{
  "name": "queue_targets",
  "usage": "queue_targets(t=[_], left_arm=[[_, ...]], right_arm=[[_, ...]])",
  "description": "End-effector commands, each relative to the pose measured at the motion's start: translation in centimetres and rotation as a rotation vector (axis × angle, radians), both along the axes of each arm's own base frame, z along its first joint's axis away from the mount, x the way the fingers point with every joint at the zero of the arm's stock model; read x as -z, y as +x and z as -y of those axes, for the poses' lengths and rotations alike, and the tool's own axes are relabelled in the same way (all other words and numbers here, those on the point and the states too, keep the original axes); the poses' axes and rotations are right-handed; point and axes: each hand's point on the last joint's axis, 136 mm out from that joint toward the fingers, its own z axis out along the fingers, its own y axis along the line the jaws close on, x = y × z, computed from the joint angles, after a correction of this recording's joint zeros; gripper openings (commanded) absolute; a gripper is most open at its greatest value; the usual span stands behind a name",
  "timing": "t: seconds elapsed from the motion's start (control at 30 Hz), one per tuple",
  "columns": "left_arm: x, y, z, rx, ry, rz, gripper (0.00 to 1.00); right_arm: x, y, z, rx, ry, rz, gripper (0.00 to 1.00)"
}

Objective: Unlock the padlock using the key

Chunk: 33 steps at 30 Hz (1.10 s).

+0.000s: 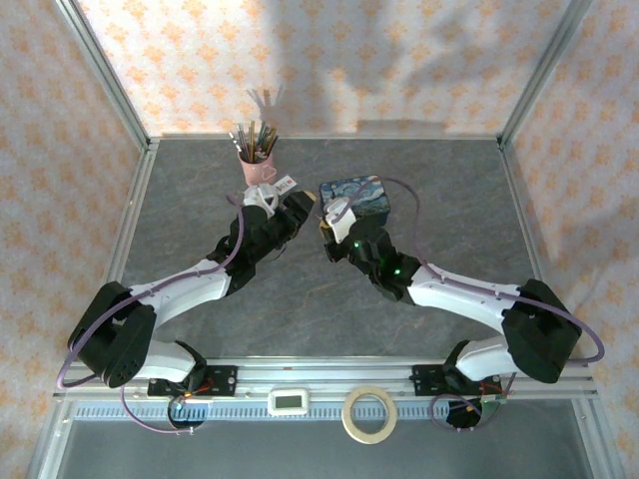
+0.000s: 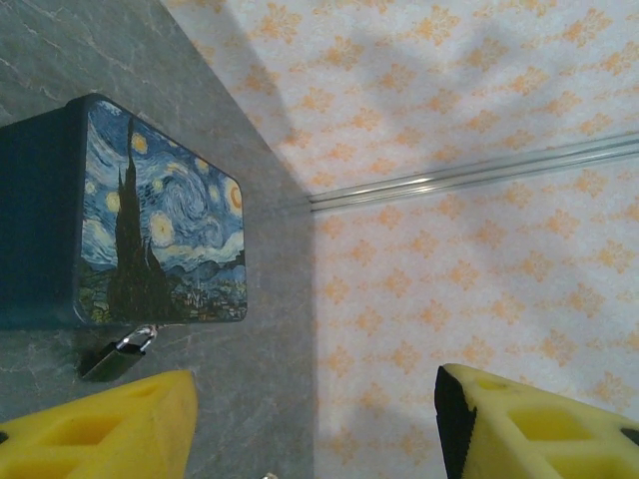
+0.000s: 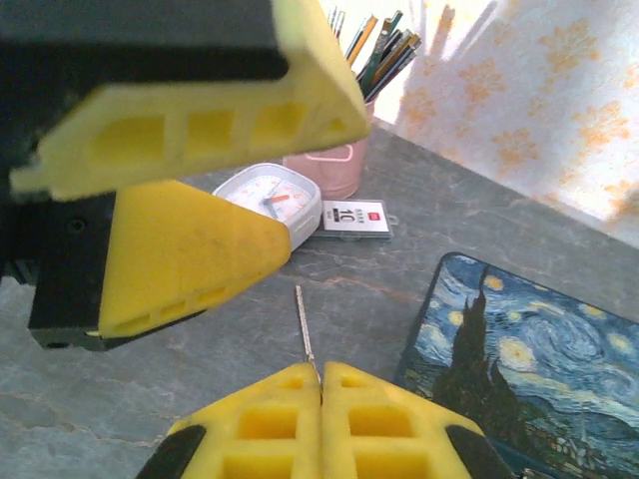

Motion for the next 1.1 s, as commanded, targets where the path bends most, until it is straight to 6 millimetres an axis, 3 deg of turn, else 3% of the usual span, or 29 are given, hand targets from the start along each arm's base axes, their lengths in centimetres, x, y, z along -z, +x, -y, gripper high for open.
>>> queue_targets(t=[0.0, 0.33, 0.63, 0.7, 0.83, 0.9, 1.03, 1.07], left_arm=[[0.2, -0.2, 0.6, 0.024, -0.055, -0.012, 0.62], [0.6, -0.4, 1.5, 0.049, -0.073, -0.021, 0.52], [0.7, -0.4, 1.9, 0.067, -0.076, -0.019, 0.26], [0.8, -0.4, 1.8, 0.064, -0.069, -0.020, 0.21], [1.1, -0.3, 1.9, 0.062, -0.063, -0.022, 0.02], [1.2, -0.3, 1.9, 0.062, -0.057, -0.021, 0.00], [0.7, 0.0, 1.6, 0.061, -0.004, 0.036, 0.00], [0.5, 0.1, 1.6, 0.063, 0.015, 0.058, 0.00]], right_arm=[[-2.2, 0.5, 0.5, 0.046, 0.015, 0.111, 0.00], [-2.0, -0.3, -1.1, -0.026, 0.019, 0.156, 0.00], [-0.9, -0.2, -1.8, -0.024, -0.019, 0.156, 0.00], [-1.0, -0.4, -1.8, -0.030, -0.017, 0.157, 0.00], [-1.4, -0.8, -1.8, -0.053, -0.001, 0.161, 0.00], [-1.9, -1.1, -1.7, -0.058, 0.021, 0.161, 0.00], [-4.2, -1.6, -0.9, -0.042, 0.138, 0.127, 0.37], [-5.0, -1.6, -0.5, -0.044, 0.182, 0.108, 0.42]])
